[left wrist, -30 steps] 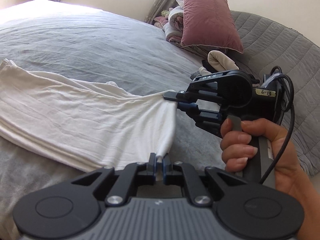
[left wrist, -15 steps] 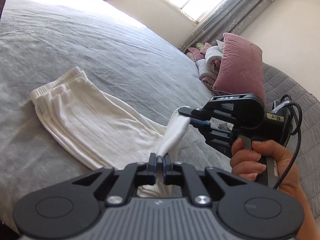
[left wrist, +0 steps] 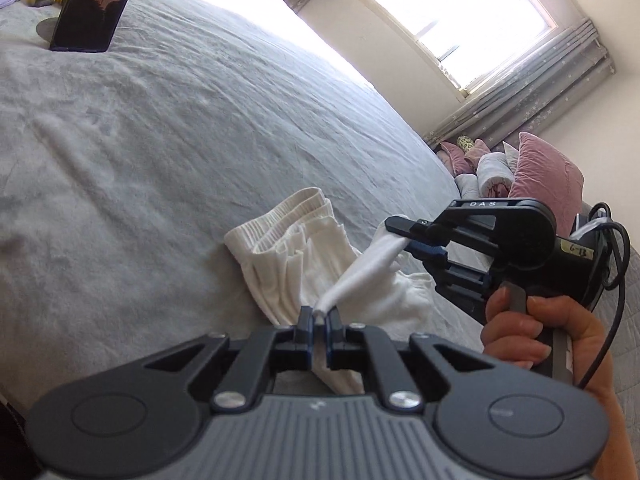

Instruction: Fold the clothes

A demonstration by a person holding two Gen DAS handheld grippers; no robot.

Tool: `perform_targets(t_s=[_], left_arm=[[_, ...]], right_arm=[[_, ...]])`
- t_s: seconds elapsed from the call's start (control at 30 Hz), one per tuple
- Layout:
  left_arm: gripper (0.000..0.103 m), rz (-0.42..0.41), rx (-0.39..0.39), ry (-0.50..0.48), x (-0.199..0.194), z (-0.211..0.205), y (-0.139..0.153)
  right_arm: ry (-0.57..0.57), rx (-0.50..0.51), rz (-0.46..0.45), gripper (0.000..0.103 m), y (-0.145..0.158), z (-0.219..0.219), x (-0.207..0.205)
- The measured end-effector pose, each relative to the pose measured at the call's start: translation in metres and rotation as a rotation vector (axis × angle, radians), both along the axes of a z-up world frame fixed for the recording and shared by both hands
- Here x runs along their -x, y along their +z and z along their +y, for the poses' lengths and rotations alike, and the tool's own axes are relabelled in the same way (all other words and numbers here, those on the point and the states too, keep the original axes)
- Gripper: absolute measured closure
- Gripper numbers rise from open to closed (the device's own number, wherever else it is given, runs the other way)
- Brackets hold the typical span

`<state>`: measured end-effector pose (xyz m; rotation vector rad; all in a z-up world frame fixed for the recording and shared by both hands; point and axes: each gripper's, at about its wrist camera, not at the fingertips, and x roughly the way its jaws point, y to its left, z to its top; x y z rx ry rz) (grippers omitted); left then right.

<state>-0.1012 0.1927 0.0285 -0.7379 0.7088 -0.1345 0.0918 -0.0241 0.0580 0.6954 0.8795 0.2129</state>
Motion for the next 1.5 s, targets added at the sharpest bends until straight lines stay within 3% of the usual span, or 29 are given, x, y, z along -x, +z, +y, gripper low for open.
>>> perform_targets(t_s=[0.3, 0.37, 0.53, 0.63, 0.67, 0.8, 0.97, 1.13, 1.27, 1.37, 1.5], left_arm=[[0.096, 0.051, 0.013, 0.009, -0.015, 0.029, -0.012], [0.095, 0.051, -0.026, 0.01, -0.014, 0.032, -0.009], [0.091, 0.024, -0.127, 0.007, -0.017, 0.036, 0.008], [0.087, -0.001, -0.189, -0.026, -0.027, 0.034, 0.024], [0.085, -0.01, -0.21, -0.049, -0.032, 0.031, 0.028], [0.085, -0.062, -0.31, -0.165, -0.061, 0.005, 0.04], [0.086, -0.152, -0.404, -0.282, -0.101, -0.03, 0.034], [0.089, -0.182, -0.493, -0.289, -0.132, -0.041, 0.016], [0.09, -0.194, -0.57, -0.248, -0.141, -0.036, -0.004], [0.084, -0.205, -0.54, -0.233, -0.141, -0.026, -0.011], [0.082, -0.188, -0.475, -0.192, -0.137, -0.008, -0.004]], right_arm=[[0.039, 0.043, 0.013, 0.092, -0.008, 0.037, -0.021], [0.035, 0.022, 0.007, 0.086, -0.009, 0.039, -0.023], [0.053, -0.009, -0.031, 0.085, 0.002, 0.025, -0.019], [0.027, 0.01, -0.066, 0.074, 0.011, 0.009, -0.01], [0.016, 0.03, -0.076, 0.07, 0.011, 0.004, -0.006], [-0.024, 0.133, -0.119, 0.07, 0.01, -0.015, 0.011], [-0.011, 0.283, -0.168, 0.07, -0.003, -0.018, 0.031], [0.037, 0.386, -0.208, 0.07, -0.02, -0.011, 0.034], [0.026, 0.411, -0.2, 0.071, -0.038, -0.013, 0.021], [0.006, 0.423, -0.215, 0.079, -0.045, -0.017, 0.015], [-0.033, 0.448, -0.219, 0.079, -0.042, -0.025, 0.017]])
